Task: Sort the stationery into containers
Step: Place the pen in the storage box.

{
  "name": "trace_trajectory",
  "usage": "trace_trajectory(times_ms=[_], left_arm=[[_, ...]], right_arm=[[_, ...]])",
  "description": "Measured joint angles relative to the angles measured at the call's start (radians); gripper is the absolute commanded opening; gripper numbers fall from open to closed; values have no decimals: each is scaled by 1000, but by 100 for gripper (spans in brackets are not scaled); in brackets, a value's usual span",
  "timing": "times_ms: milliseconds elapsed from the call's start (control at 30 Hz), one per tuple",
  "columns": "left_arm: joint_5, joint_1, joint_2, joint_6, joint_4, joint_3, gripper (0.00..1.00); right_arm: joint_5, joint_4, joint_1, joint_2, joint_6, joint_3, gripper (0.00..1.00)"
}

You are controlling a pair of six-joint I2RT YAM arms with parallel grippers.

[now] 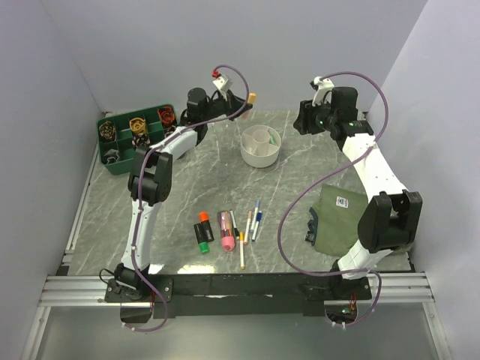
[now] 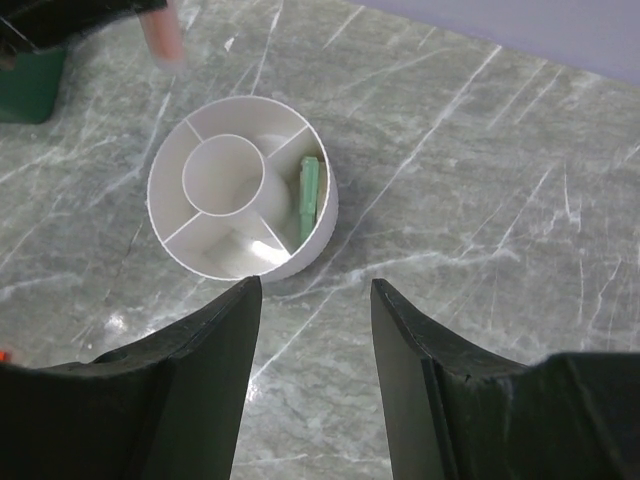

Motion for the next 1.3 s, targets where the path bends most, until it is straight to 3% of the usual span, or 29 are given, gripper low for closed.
trace_trajectory(times_ms=[433,767,1033,1100,1133,1233,1300], left_arm=[[5,-5,24,-202,163,-13,1],[-7,-26,27,-219,161,-88,1],[-19,-29,104,-225,128,-33,1],[-18,-29,146,-229,103,19,8],[-21,-31,163,-229,93,41,22],[-23,-31,179,-228,57,53,44],[-23,-32,179,-229,46,53,48]], right_arm=[[15,-64,0,43,-17,18,56],[14,-66,0,43,-19,18,56],[12,-68,0,34,-19,3,56],[9,-69,0,26,-20,-8,56],[8,-70,0,24,-21,-10,56],[3,-68,0,23,-22,-22,56],[-1,-69,0,23,-22,-25,56]])
